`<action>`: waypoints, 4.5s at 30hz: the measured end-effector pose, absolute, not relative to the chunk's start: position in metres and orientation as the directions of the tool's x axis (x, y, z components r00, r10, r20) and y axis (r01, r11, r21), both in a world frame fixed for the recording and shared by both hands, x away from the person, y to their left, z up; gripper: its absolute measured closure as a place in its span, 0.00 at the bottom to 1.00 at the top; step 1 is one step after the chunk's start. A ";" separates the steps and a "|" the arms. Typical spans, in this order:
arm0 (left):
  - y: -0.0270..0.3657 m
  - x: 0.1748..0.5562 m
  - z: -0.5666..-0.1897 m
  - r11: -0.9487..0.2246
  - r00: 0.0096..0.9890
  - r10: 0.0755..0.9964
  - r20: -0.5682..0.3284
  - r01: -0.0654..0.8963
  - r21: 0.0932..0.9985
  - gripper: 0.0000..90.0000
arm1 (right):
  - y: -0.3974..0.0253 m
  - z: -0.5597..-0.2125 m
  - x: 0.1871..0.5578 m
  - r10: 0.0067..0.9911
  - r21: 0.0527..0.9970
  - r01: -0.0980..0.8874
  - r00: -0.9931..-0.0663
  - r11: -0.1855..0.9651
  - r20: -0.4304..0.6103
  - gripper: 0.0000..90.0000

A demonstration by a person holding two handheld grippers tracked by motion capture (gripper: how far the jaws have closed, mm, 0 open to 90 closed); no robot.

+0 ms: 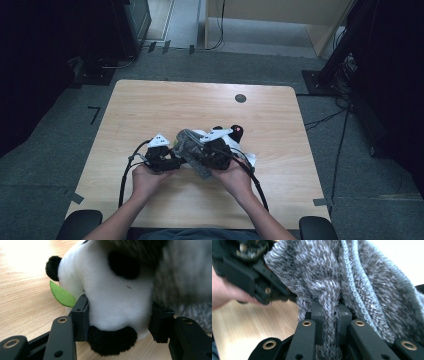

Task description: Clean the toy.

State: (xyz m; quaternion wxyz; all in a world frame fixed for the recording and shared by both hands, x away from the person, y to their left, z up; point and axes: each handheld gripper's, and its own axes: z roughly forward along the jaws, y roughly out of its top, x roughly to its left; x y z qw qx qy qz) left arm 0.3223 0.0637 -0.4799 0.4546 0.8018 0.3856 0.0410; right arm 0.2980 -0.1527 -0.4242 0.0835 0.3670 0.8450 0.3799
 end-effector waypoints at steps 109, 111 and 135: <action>0.066 0.326 -0.480 -0.288 0.701 0.644 -0.305 0.592 0.753 0.50 | -0.163 -0.448 0.281 0.650 0.637 0.526 -0.758 0.563 0.051 0.91; 0.066 0.325 -0.480 -0.291 0.704 0.643 -0.302 0.590 0.754 0.50 | -0.165 -0.452 0.278 0.640 0.622 0.520 -0.767 0.586 0.038 0.91; 0.066 0.326 -0.478 -0.303 0.710 0.640 -0.293 0.584 0.754 0.52 | -0.217 -0.435 0.259 0.642 0.610 0.523 -0.766 0.596 0.029 0.91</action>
